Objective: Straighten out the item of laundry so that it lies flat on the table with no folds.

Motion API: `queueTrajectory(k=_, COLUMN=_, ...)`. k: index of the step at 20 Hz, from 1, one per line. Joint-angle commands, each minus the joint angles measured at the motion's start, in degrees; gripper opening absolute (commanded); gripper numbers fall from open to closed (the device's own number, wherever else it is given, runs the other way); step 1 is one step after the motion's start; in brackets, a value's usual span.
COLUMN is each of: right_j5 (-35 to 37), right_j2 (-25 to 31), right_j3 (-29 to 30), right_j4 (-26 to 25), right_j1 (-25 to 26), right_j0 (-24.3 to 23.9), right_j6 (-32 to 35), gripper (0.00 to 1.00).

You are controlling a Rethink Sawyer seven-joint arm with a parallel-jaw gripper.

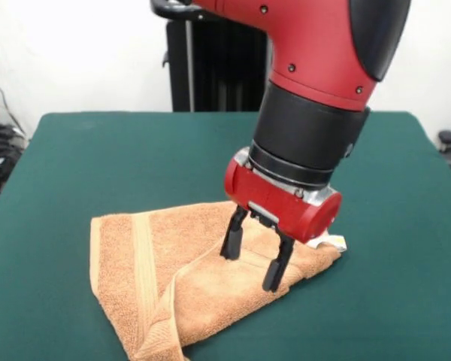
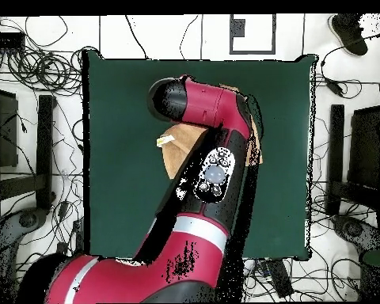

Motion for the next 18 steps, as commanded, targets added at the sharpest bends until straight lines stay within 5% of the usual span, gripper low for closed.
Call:
queueTrajectory(k=1, right_j5=5.6, right_j2=0.5, right_j3=8.1, right_j4=-2.3, right_j1=1.6, right_j0=4.6, right_j6=10.0, gripper=1.0)
queueTrajectory(k=18, right_j5=-1.4, right_j2=5.7, right_j3=19.2, right_j4=-0.2, right_j1=1.2, right_j0=3.1, right_j6=9.3, gripper=1.0)
